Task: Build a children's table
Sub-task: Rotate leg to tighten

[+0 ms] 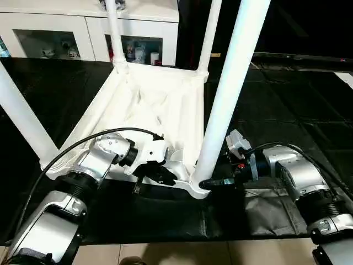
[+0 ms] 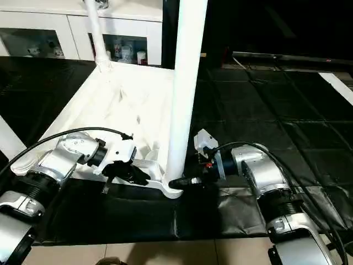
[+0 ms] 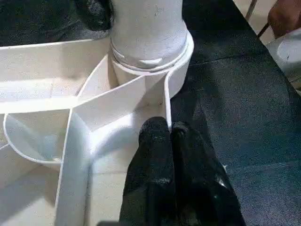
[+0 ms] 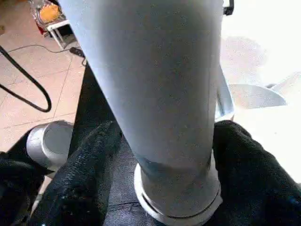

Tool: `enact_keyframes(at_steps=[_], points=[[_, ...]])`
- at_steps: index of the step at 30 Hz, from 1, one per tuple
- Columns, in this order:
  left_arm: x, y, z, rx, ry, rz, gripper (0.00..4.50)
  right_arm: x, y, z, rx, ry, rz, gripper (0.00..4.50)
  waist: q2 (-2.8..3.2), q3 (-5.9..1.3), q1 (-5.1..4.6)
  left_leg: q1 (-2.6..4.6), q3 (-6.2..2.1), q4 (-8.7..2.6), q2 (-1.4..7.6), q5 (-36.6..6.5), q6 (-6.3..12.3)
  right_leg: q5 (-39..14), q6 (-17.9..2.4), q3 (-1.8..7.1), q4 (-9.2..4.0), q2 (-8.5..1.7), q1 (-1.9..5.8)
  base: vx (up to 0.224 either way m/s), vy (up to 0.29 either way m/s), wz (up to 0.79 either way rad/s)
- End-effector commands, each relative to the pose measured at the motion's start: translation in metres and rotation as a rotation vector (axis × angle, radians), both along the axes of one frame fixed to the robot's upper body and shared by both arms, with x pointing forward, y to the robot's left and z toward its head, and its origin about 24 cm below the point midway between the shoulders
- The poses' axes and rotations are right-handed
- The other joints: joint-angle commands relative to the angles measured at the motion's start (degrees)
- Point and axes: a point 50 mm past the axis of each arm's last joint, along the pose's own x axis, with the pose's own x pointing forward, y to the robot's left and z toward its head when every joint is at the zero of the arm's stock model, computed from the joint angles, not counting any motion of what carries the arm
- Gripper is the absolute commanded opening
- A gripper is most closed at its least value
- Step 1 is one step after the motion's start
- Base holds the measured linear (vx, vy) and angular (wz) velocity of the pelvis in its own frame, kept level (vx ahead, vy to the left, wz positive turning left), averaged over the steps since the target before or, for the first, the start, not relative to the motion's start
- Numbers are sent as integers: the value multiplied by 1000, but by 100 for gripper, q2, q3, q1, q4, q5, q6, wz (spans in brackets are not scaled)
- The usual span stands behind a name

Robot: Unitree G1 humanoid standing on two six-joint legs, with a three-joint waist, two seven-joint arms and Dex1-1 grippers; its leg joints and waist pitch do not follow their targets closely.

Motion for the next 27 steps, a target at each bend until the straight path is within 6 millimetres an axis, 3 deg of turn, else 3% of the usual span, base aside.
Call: enact_keyframes(at_steps=[1, 10, 15, 16, 17, 19, 21, 22, 23, 24, 25, 27], points=[[-1, -10, 6, 5, -39, -79, 0, 3, -3, 5, -25, -20, 12, 288, 15, -396, -36, 37, -56, -356, 225, -1001, 156, -1561, -889, 345, -415, -482, 322, 0, 0, 0], [3, -11, 3, 5, -55, -11, 0, 2, 2, 3, 6, -7, 16, 215, 16, -392, -30, 41, -55, -351, 225, -1033, 150, -1601, -892, 345, -418, -481, 314, 0, 0, 0], [10, -16, 1, -23, -52, 107, 0, -1, 11, -1, 45, -1, -35, 205, 32, -365, -25, 99, -51, -357, 234, -1269, 76, -1853, -867, 353, -461, -481, 267, 0, 0, 0], [15, -24, 2, -58, -53, 185, 0, 0, 19, -8, 35, -13, -110, 204, 20, -362, -48, 70, -60, -367, 223, -1304, 53, -2008, -826, 347, -469, -484, 296, 0, 0, 0], [15, -24, 2, -58, -53, 185, 0, 0, 19, -8, 35, -13, -110, 202, 40, -344, -57, 96, -60, -368, 213, -1421, 18, -2270, -744, 345, -524, -489, 263, 0, 0, 0], [17, -30, 1, -72, -55, 231, 0, 4, 26, -12, 27, -23, -188, 200, 36, -331, -102, 77, -92, -384, 189, -1506, -32, -2686, -581, 320, -565, -505, 284, 0, 0, 0], [23, -45, -1, -96, -59, 347, 0, 14, 45, -17, 15, -30, -351, 198, 42, -337, -148, 92, -101, -381, 180, -1540, -68, -2924, -451, 314, -595, -506, 263, 0, 0, 0], [25, -50, -2, -103, -56, 392, 0, 17, 52, -18, 8, -24, -404, 196, 46, -321, -246, 69, -134, -390, 156, -1630, -132, -3221, -344, 268, -626, -499, 281, 0, 0, 0], [26, -53, -2, -108, -55, 411, 0, 19, 55, -19, 8, -20, -422, 195, 43, -321, -266, 63, -144, -386, 147, -1666, -133, -3350, -291, 248, -646, -510, 282, 0, 0, 0], [28, -58, -2, -116, -54, 451, 0, 21, 62, -19, 7, -12, -461, 194, 41, -325, -294, 54, -149, -382, 140, -1672, -132, -3413, -246, 240, -665, -509, 291, 0, 0, 0], [32, -69, -1, -141, -48, 534, 0, 27, 77, -19, -6, -5, -533, 194, 61, -321, -385, 74, -155, -364, 131, -1730, -143, -3499, -250, 218, -703, -513, 260, 0, 0, 0], [35, -75, 2, -158, -54, 591, 0, 30, 85, -19, -28, -18, -578, 194, 73, -348, -418, 68, -176, -371, 134, -1687, -133, -3347, -284, 204, -705, -515, 292, 0, 0, 0]])
